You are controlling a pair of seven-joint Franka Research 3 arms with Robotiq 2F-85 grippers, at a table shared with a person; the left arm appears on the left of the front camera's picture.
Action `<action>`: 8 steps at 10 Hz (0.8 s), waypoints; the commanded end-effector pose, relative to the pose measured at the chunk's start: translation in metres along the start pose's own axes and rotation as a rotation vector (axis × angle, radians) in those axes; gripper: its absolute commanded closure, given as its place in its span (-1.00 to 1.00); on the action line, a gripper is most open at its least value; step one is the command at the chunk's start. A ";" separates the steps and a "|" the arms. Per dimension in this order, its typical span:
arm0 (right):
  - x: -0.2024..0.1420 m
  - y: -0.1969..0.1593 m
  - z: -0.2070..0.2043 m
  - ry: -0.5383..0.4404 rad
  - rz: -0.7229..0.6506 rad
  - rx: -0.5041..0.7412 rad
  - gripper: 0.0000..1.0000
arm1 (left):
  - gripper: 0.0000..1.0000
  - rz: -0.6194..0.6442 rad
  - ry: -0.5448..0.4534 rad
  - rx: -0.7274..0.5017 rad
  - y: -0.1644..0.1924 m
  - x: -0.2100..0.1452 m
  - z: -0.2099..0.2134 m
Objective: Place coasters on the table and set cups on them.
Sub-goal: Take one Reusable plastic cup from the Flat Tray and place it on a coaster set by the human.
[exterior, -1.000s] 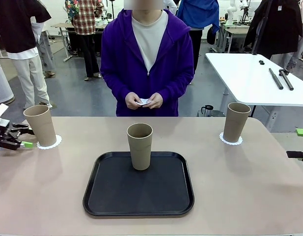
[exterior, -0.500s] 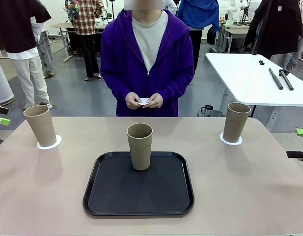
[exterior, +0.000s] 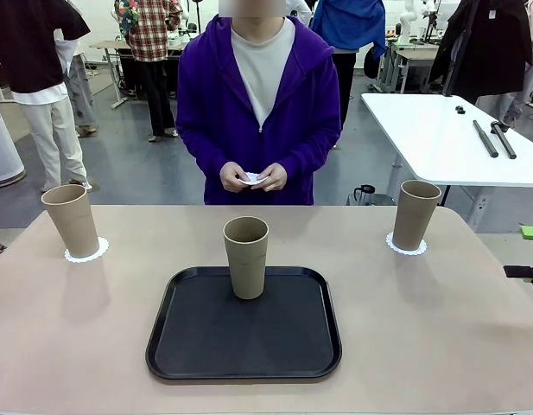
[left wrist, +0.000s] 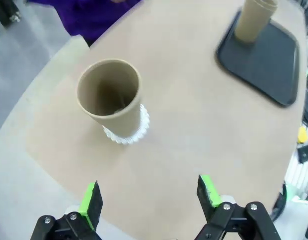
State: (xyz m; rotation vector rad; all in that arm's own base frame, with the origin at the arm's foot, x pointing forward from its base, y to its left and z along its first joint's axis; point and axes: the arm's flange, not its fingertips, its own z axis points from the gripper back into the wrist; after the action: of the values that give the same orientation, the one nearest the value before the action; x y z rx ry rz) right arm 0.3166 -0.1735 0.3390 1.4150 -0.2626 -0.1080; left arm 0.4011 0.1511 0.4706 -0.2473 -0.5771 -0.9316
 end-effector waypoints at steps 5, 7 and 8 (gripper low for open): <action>0.000 0.001 -0.001 -0.002 0.007 0.009 -1.00 | -1.00 -0.064 0.176 0.002 -0.093 0.059 -0.044; 0.000 0.001 -0.001 -0.002 0.007 0.009 -1.00 | -1.00 -0.095 0.175 -0.008 -0.081 0.040 -0.023; 0.000 0.001 -0.001 -0.002 0.007 0.009 -1.00 | -1.00 -0.095 0.175 -0.008 -0.081 0.040 -0.023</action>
State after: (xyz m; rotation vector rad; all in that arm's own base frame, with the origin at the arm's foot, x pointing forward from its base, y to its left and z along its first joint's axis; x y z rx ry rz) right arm 0.3166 -0.1736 0.3390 1.4150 -0.2626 -0.1081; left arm 0.3621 0.0614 0.4675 -0.1548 -0.4256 -1.0273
